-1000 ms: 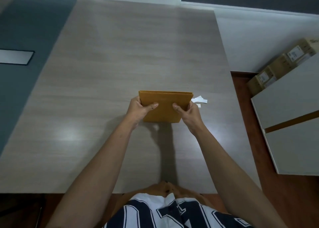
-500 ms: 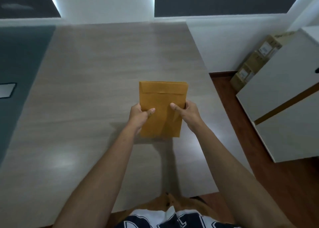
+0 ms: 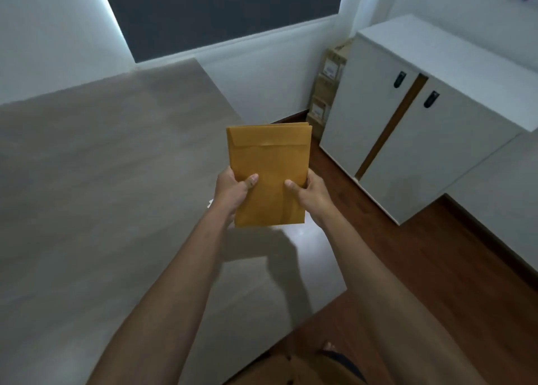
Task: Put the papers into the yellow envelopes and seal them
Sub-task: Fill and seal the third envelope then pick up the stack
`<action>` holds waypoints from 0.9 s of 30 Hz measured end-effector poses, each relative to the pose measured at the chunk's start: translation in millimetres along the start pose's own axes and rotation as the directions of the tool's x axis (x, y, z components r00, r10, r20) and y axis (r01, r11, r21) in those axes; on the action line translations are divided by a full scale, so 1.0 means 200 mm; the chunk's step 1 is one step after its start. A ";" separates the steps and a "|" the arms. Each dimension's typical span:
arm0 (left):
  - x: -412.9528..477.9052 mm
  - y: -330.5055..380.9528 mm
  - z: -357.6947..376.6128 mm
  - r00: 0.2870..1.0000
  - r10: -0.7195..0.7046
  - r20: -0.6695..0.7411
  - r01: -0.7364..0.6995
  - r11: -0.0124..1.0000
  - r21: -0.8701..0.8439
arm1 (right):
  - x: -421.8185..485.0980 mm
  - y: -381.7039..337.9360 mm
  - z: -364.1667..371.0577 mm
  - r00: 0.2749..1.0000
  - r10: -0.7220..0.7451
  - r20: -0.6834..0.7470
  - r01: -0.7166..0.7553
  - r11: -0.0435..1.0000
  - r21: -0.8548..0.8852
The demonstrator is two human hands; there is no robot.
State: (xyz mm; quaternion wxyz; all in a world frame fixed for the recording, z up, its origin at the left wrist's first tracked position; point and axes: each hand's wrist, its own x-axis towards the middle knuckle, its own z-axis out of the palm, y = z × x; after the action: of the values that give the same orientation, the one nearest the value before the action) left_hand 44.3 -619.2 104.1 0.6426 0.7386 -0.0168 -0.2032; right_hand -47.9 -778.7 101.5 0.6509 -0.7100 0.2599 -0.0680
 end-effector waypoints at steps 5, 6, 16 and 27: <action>0.03 0.17 0.52 0.992 0.096 0.087 -0.104 0.991 0.090 | 0.06 -0.01 -0.50 0.994 -0.036 -0.102 0.041 0.998 0.049; 0.04 0.20 0.65 0.987 0.117 0.109 -0.128 0.988 0.092 | 0.07 -0.02 -0.63 0.991 -0.037 -0.127 0.044 0.998 0.053; 0.12 0.40 1.69 0.909 0.219 0.356 -0.237 0.971 0.009 | 0.21 -0.01 -1.69 0.939 -0.031 -0.341 0.058 0.996 0.069; 0.45 0.57 2.46 0.866 0.192 0.462 -0.256 0.963 0.079 | 0.61 -0.03 -2.29 0.845 0.028 -0.534 0.018 0.996 0.082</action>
State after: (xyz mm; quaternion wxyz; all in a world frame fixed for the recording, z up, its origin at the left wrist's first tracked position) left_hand -5.3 -1128.1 143.5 0.5880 0.7070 -0.2646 -0.2907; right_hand -140.2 -1241.5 144.2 0.5822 -0.6344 0.4295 -0.2721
